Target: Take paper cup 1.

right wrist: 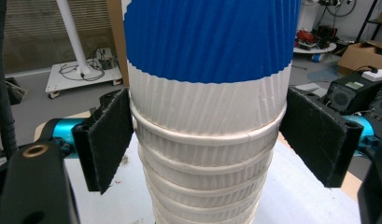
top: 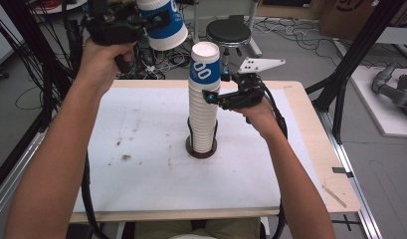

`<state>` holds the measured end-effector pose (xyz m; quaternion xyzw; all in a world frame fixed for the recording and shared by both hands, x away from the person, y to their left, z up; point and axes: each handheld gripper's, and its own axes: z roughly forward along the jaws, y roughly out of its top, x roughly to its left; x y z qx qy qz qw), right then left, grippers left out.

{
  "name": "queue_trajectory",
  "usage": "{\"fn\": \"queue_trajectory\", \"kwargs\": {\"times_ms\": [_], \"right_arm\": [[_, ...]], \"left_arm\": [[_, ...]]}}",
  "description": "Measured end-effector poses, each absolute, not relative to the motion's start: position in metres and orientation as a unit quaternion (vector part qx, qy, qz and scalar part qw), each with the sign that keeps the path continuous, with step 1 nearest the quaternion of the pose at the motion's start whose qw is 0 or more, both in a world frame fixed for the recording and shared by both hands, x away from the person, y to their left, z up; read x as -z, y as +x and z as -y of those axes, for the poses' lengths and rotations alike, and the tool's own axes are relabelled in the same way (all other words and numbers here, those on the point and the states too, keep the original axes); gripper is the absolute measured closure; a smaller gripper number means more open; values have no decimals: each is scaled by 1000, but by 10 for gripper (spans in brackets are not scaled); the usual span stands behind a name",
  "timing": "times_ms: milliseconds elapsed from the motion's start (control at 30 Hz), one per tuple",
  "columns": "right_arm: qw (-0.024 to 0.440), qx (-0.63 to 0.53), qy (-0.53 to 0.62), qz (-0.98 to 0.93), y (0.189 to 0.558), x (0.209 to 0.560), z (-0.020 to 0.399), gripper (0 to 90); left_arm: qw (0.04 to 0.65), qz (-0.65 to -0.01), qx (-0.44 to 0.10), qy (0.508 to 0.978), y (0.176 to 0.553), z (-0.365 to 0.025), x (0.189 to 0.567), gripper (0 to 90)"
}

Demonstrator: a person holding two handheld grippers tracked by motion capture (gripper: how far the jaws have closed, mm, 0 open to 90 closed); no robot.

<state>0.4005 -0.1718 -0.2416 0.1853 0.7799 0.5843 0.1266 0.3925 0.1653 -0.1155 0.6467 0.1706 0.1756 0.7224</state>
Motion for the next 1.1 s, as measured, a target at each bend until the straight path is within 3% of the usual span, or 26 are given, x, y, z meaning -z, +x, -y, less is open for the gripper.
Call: {"fn": "queue_trajectory", "kwargs": {"times_ms": [467, 833, 1100], "right_arm": [[122, -579, 190, -783, 396, 244, 178, 168], [128, -559, 195, -796, 382, 258, 199, 169], [157, -538, 215, -800, 365, 288, 230, 169]], "left_arm": [[685, -200, -191, 674, 374, -203, 198, 258], [668, -209, -183, 690, 359, -205, 252, 257], [659, -217, -169, 700, 347, -198, 299, 257]]}}
